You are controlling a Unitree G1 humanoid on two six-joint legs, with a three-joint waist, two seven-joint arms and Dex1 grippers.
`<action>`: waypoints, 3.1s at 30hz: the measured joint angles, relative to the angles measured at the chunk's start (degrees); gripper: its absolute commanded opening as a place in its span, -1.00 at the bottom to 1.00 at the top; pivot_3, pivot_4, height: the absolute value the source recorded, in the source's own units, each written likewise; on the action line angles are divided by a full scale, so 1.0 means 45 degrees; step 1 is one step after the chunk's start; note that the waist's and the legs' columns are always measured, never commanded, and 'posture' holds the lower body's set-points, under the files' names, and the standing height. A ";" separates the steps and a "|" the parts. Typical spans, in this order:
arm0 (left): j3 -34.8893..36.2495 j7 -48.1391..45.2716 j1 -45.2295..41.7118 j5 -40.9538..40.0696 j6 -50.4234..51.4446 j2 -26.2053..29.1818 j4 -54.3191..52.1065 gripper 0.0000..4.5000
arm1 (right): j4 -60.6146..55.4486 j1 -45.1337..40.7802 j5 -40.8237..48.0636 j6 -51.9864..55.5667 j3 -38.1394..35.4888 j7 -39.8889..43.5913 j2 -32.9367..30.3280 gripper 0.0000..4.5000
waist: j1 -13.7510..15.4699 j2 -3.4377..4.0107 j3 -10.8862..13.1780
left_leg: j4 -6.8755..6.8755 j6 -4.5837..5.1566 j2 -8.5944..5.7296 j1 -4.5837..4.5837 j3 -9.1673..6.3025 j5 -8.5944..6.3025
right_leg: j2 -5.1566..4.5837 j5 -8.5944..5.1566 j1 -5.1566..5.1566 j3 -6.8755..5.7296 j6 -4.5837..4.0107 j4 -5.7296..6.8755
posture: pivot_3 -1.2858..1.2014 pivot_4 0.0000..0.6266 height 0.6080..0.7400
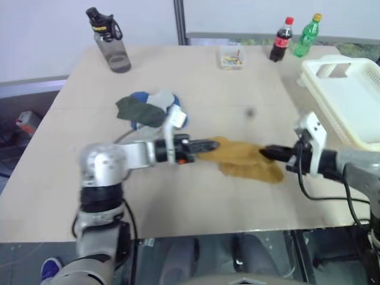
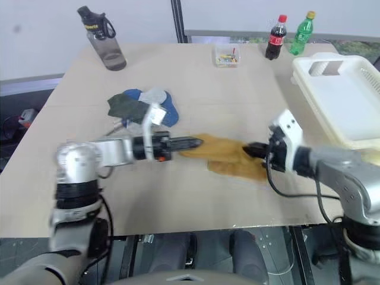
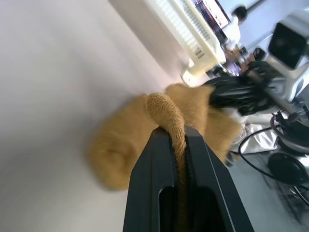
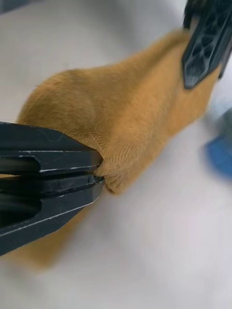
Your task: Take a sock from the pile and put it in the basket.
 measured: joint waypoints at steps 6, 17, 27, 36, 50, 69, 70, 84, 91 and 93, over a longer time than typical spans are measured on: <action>-0.1107 0.0503 -0.0039 0.1232 -0.1284 -0.1165 0.0666 -0.99 | 0.0065 0.1494 -0.0838 -0.1494 0.0033 -0.0638 -0.0004 -1.00 | -0.0102 0.0008 -0.0003 | -0.0005 -0.0001 0.0031 0.0024 0.0030 0.0000 | 0.0041 -0.0001 -0.0007 0.0036 -0.0003 0.0013 | 0.03 -0.52 1.00; -0.1577 0.1152 0.0545 0.2227 -0.2026 -0.1357 -0.0338 -0.99 | 0.0429 0.1940 -0.1600 -0.3135 0.0543 -0.1024 -0.0047 -1.00 | -0.0005 0.0007 -0.0004 | 0.0007 0.0000 0.0021 0.0015 0.0033 0.0000 | 0.0026 -0.0001 -0.0003 0.0037 0.0001 0.0001 | 0.03 -0.52 1.00; -0.2104 0.1693 0.1086 0.2719 -0.2039 -0.1875 -0.0439 0.19 | 0.2018 0.2230 -0.2730 -0.4595 0.1717 -0.0741 -0.0194 -1.00 | -0.0006 0.0008 -0.0004 | 0.0009 0.0000 0.0020 0.0017 0.0036 0.0000 | 0.0027 -0.0001 -0.0002 0.0038 0.0001 0.0002 | 0.03 -0.52 1.00; -0.2052 0.1075 0.1374 0.2819 -0.2191 -0.1239 -0.0823 0.98 | 0.2355 0.2017 -0.3237 -0.5601 0.1917 -0.0709 -0.0214 -1.00 | -0.0032 0.0012 -0.0006 | 0.0009 -0.0001 0.0022 0.0022 0.0034 0.0001 | 0.0029 -0.0001 -0.0002 0.0038 0.0001 0.0005 | 0.03 -0.52 1.00; -0.3040 -0.0792 0.1934 0.3432 -0.4386 -0.0016 -0.1808 0.98 | 0.2416 0.1725 -0.4746 -0.8593 0.2666 -0.0077 -0.0430 -1.00 | 0.0025 0.0012 -0.0006 | 0.0012 -0.0001 0.0022 0.0020 0.0038 0.0001 | 0.0026 -0.0001 0.0002 0.0036 0.0001 -0.0002 | 0.03 -0.52 1.00; -0.2479 -0.2147 0.1894 0.3492 -0.5962 0.0219 -0.1077 1.00 | 0.2865 0.2597 -0.5688 -0.8773 0.2758 0.0034 -0.0642 -0.47 | 0.0050 0.0014 -0.0007 | 0.0015 0.0000 0.0025 0.0025 0.0030 0.0000 | 0.0027 -0.0001 0.0012 0.0029 0.0001 -0.0002 | 0.03 -0.52 1.00; -0.2548 -0.2215 0.1815 0.3569 -0.6160 0.0084 -0.1010 1.00 | 0.2680 0.2622 -0.5638 -0.8721 0.2638 0.0023 -0.0643 -0.30 | 0.0052 0.0013 -0.0007 | 0.0015 0.0000 0.0024 0.0025 0.0031 0.0000 | 0.0027 -0.0001 0.0012 0.0029 0.0001 -0.0002 | 0.03 -0.52 1.00; -0.4657 -0.1896 0.1387 0.8010 -1.0948 -0.0539 0.2342 1.00 | -0.0253 0.3021 -0.3713 -0.7334 0.0717 -0.0858 0.0350 0.14 | 0.0080 0.0014 -0.0008 | 0.0016 0.0003 0.0024 0.0031 0.0036 -0.0001 | 0.0029 -0.0001 0.0017 0.0034 0.0001 -0.0002 | 0.03 -0.52 1.00; -0.4051 -0.2514 0.1871 0.7911 -1.1007 0.0181 0.1943 1.00 | 0.3117 0.2090 -0.6253 -0.8721 0.3611 -0.1802 0.1159 0.14 | -0.0021 0.0019 -0.0014 | 0.0014 0.0001 0.0029 0.0037 0.0070 0.0000 | 0.0031 -0.0002 0.0011 0.0038 0.0000 0.0005 | 0.03 -0.52 1.00; -0.3957 -0.2815 0.1949 0.7908 -1.1059 0.0505 0.1661 1.00 | 0.3357 0.2064 -0.6464 -0.9152 0.3676 -0.1793 0.1159 0.14 | -0.0020 0.0017 -0.0018 | 0.0017 0.0002 0.0029 0.0037 0.0058 -0.0001 | 0.0029 0.0000 0.0017 0.0039 0.0002 -0.0001 | 0.03 -0.52 1.00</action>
